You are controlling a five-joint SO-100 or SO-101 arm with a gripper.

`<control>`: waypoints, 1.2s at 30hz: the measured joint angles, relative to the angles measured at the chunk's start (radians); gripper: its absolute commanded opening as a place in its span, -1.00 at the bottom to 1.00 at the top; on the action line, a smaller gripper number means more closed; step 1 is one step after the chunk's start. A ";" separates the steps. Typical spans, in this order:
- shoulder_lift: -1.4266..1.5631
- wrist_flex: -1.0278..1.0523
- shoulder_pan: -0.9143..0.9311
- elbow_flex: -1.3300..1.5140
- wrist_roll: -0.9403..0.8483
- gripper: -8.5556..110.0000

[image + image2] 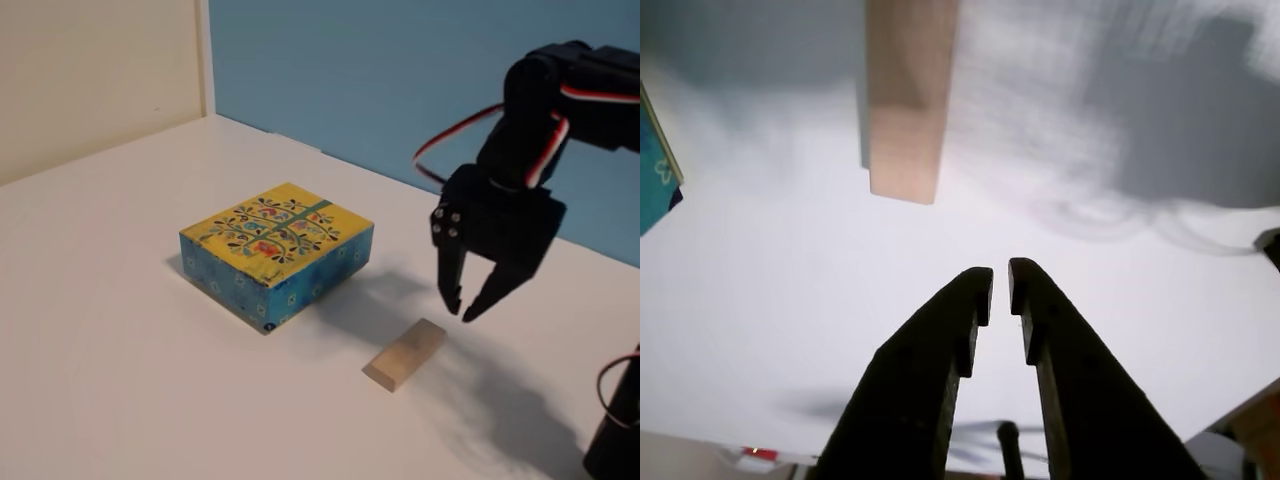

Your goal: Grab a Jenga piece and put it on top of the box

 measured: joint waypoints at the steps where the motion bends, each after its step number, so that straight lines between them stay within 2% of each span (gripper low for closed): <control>1: 0.000 -0.002 -0.021 0.000 0.000 -0.86; 24: 0.000 -0.106 -0.147 0.000 0.061 -0.86; 36: 0.000 -0.135 -0.150 0.032 0.066 -0.70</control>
